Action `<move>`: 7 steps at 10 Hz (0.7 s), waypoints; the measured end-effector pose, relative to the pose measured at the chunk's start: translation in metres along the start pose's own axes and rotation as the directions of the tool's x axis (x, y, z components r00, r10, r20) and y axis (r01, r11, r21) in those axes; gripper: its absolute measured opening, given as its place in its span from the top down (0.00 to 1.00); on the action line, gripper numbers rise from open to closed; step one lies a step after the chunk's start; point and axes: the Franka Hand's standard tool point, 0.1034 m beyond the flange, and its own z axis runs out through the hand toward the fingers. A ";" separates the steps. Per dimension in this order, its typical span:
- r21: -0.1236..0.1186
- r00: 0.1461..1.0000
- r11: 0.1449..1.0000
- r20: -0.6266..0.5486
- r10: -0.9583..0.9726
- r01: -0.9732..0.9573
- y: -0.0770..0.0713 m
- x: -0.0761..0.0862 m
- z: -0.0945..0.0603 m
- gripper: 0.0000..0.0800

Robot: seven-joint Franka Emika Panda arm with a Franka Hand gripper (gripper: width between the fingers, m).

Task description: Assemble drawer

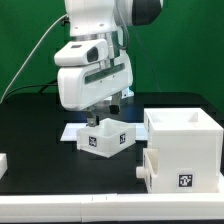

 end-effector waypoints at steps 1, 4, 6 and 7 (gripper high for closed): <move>0.002 1.000 1.000 0.001 0.000 0.000 -0.001 0.000 0.001 0.19; 0.001 0.999 0.999 0.008 0.036 -0.036 -0.024 -0.007 0.002 0.19; 0.021 0.997 0.997 0.022 0.068 -0.069 -0.055 -0.024 0.010 0.19; 0.033 0.997 0.996 0.027 0.076 -0.077 -0.058 -0.027 0.014 0.19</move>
Offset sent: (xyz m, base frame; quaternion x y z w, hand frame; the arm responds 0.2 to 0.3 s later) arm -0.0596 0.0335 0.0075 0.0033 0.0319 0.0973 0.9947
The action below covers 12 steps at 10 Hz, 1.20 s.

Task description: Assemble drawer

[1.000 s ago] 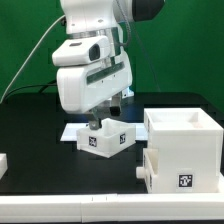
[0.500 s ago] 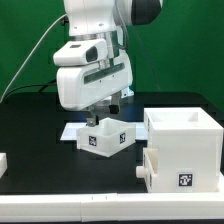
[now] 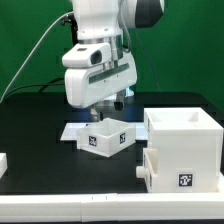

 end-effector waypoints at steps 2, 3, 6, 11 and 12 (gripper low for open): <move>-0.002 1.000 1.000 -0.001 -0.004 0.004 0.002 0.001 -0.001 0.19; -0.013 1.000 1.000 -0.008 -0.004 0.004 0.001 0.002 0.003 0.19; -0.011 1.000 1.000 -0.025 0.001 -0.001 -0.009 0.000 0.036 0.19; -0.005 1.000 1.000 -0.026 0.005 -0.006 -0.012 -0.001 0.044 0.20; -0.005 1.000 1.000 -0.026 0.005 -0.006 -0.012 -0.002 0.044 0.44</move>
Offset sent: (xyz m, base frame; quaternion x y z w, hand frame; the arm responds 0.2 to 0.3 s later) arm -0.0113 0.0243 -0.0312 -0.0150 0.0432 0.0026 0.9990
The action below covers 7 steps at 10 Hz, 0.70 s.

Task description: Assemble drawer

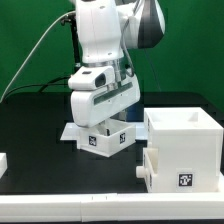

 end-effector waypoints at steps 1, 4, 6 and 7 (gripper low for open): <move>0.000 1.000 1.000 0.000 0.000 0.000 0.000 0.000 0.000 0.44; -0.001 1.000 1.000 0.000 0.000 0.000 0.000 0.000 0.000 0.92; 0.003 0.999 0.999 0.002 -0.049 0.049 0.007 -0.002 -0.005 0.95; 0.019 0.996 0.996 0.004 -0.091 0.091 0.021 -0.004 -0.013 0.95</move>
Offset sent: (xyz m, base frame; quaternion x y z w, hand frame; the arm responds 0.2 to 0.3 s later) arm 0.0000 0.0000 0.0000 0.0000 0.0000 0.0000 1.0000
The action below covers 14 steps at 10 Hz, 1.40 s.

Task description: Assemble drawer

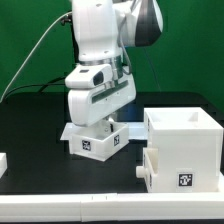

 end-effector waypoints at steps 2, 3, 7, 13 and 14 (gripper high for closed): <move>0.001 0.998 0.998 -0.010 -0.069 0.069 0.031 0.004 -0.020 0.95; -0.025 0.992 0.992 -0.015 -0.128 0.128 0.047 0.006 -0.037 0.95; -0.045 0.990 0.989 -0.014 -0.140 0.139 0.050 0.001 -0.041 0.95; -0.124 0.931 0.924 -0.014 -0.365 0.361 0.102 0.054 -0.068 0.95; -0.119 0.933 0.927 -0.014 -0.360 0.356 0.102 0.052 -0.066 0.95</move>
Offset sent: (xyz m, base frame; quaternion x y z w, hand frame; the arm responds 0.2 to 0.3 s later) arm 0.0281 -0.0053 0.0586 -0.0753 0.1124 -0.1192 0.9836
